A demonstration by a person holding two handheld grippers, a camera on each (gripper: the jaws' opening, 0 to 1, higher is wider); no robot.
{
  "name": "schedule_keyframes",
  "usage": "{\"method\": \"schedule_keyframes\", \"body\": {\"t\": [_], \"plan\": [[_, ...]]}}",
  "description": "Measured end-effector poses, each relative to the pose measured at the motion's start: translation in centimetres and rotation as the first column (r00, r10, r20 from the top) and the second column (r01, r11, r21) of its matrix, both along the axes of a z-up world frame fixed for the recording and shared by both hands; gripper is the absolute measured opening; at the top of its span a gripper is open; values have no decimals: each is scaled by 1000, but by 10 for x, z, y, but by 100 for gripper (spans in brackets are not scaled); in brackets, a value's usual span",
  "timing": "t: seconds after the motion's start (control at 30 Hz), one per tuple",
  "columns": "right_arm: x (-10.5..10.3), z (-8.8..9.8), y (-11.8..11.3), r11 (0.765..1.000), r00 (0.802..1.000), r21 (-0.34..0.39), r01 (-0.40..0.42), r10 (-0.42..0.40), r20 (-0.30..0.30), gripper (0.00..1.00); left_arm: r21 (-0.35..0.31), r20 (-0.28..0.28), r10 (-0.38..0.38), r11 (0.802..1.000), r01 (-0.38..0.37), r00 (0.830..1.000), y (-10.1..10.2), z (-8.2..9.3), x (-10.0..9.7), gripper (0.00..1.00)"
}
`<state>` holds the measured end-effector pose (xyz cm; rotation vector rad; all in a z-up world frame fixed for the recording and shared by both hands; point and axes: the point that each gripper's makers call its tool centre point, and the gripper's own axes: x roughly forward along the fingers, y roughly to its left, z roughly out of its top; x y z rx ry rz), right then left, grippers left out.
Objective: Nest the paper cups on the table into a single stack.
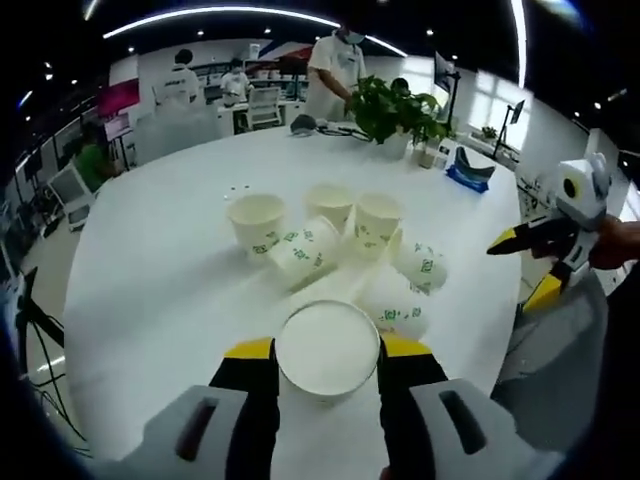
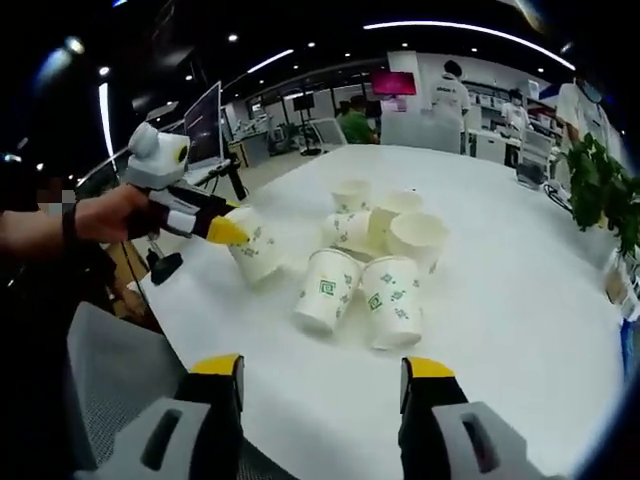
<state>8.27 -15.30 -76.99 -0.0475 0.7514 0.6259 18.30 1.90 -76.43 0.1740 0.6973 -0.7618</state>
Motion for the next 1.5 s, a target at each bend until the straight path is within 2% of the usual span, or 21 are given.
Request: {"method": "schedule_keyframes", "body": {"t": [0.17,0.27,0.43,0.67,0.73,0.8,0.87,1.07,1.17,1.3,1.5], "plan": [[1,-2,13,998,998,12,-66,66,1,62,-4,42,-16,1000,17,999,-6,19,-13,36],[3,-2,23,993,993,30,-114,114,1,61,0,61,-36,999,36,997,-6,22,-20,36],[10,-3,27,987,988,54,-151,152,-2,59,-40,82,-64,997,67,995,-9,27,-35,36],[6,8,44,957,970,166,-237,243,-17,57,-99,109,-99,989,110,989,-16,34,-51,36],[5,9,48,948,961,167,-273,278,-9,57,-116,112,-106,986,119,988,-19,35,-52,36],[5,8,51,930,939,134,-342,343,19,57,-151,113,-109,981,126,988,-22,39,-53,36],[2,10,59,922,934,150,-356,358,13,57,-219,98,-114,967,133,989,-29,45,-56,36],[0,14,81,889,910,198,-412,414,36,57,-260,96,-146,951,167,985,-39,54,-61,36],[2,13,87,886,911,221,-409,412,34,56,-330,82,-143,930,162,986,-45,68,-63,35],[1,23,100,862,905,285,-420,420,64,56,-391,58,-132,909,144,990,-45,71,-62,35],[6,28,104,854,906,308,-420,414,89,52,-474,2,-104,875,92,995,-43,78,-62,35]]}}
